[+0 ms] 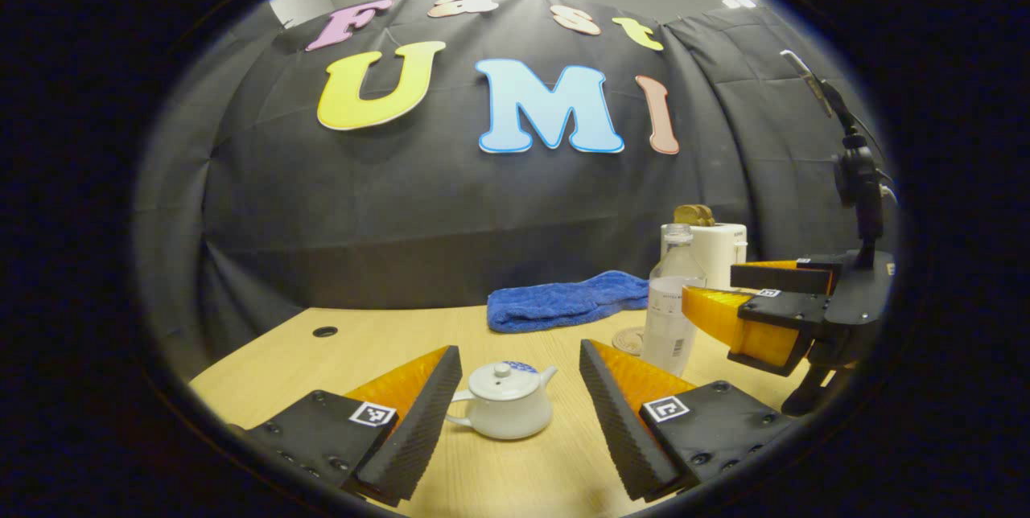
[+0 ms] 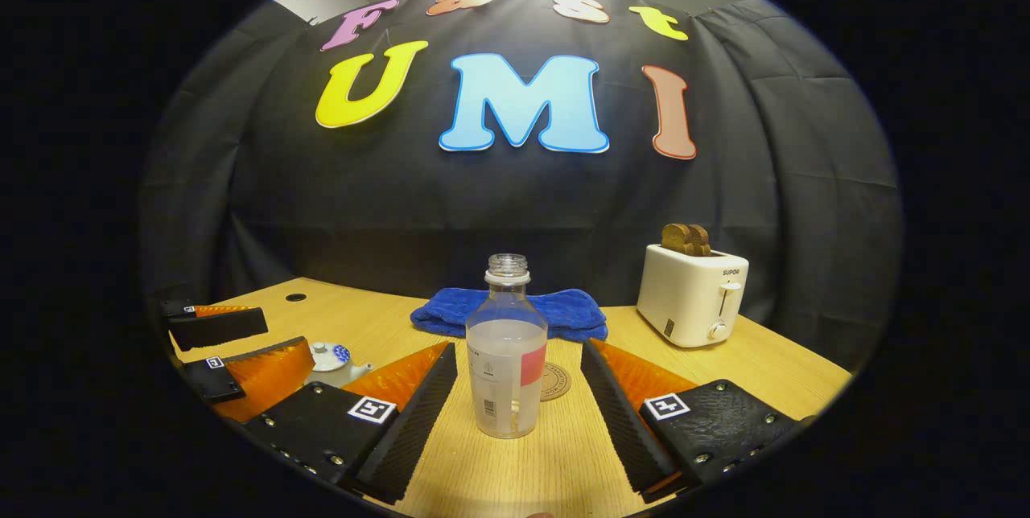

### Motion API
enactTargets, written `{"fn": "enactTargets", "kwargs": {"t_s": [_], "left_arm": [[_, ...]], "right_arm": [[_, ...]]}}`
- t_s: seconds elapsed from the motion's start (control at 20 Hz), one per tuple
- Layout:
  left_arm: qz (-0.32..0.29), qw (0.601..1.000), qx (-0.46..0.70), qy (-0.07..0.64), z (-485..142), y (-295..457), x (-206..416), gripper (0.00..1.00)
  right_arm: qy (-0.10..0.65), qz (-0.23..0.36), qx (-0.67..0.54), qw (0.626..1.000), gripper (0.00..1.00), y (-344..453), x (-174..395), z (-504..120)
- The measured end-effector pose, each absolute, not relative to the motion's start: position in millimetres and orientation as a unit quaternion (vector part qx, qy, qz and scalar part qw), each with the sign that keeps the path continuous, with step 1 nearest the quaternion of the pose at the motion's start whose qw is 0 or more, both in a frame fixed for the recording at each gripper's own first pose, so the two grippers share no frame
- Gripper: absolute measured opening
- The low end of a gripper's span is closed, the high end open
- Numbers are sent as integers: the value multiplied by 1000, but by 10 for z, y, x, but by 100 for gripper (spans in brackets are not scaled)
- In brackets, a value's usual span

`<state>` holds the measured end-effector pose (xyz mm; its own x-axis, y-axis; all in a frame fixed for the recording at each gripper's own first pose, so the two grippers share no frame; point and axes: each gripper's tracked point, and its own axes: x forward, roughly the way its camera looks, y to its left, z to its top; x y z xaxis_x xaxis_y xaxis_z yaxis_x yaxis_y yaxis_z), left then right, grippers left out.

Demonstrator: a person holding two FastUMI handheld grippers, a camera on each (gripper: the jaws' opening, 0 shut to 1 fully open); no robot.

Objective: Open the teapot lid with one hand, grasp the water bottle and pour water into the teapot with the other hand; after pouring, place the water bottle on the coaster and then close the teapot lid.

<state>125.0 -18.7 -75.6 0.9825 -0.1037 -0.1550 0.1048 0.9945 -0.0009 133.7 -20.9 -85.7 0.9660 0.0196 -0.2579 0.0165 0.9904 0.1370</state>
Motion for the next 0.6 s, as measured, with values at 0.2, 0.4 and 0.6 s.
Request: {"fn": "enactTargets", "kwargs": {"t_s": [0.2,0.4,0.6], "left_arm": [[-64,993,2,96,-897,-202,1466,99],[-74,991,-6,109,-1027,-186,1701,99],[-71,990,0,118,-1112,-175,1853,99]], "right_arm": [[141,-9,71,987,96,-192,1487,-951],[163,-22,89,982,96,-177,1587,-1153],[185,-20,91,978,96,-125,1643,-1321]]}}
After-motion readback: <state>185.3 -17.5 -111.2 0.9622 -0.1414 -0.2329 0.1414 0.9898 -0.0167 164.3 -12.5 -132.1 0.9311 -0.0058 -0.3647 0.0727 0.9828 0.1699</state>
